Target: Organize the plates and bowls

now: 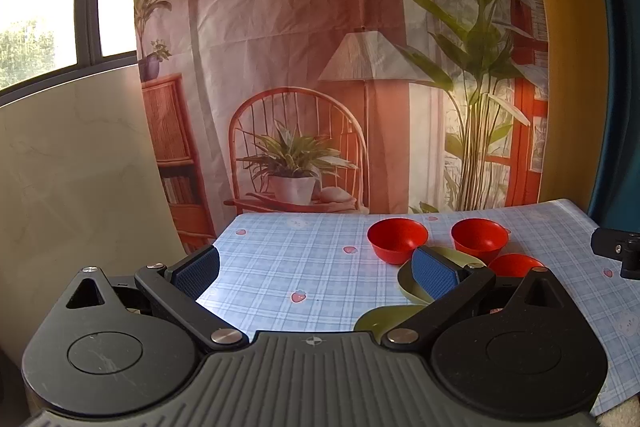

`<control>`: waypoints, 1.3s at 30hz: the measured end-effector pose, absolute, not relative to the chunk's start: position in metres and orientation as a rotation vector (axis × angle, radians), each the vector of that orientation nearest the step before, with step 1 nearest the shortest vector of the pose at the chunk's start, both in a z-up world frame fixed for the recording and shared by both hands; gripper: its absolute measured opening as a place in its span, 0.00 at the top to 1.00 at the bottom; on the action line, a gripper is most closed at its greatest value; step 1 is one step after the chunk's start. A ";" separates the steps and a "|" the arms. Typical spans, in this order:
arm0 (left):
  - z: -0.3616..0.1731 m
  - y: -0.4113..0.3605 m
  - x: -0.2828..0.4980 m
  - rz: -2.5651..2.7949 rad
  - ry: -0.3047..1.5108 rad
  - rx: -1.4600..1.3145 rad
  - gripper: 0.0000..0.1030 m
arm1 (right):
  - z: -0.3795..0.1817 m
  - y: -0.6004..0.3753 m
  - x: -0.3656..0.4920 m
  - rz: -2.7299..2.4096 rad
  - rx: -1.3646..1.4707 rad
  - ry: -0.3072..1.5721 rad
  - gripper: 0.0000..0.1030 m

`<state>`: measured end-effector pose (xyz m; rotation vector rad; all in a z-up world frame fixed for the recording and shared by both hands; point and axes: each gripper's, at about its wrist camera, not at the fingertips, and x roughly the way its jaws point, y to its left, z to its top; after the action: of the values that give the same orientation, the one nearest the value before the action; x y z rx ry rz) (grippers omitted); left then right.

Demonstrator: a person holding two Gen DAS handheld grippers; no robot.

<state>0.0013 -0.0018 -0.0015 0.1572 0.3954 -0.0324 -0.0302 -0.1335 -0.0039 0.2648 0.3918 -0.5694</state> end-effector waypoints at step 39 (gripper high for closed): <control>-0.003 -0.004 0.000 -0.038 0.396 0.155 0.00 | -0.005 -0.134 -0.031 -0.570 0.263 0.389 0.00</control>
<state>0.0004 -0.0041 -0.0034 0.1550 0.3958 -0.0382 -0.0307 -0.1338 -0.0052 0.2631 0.3886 -0.5699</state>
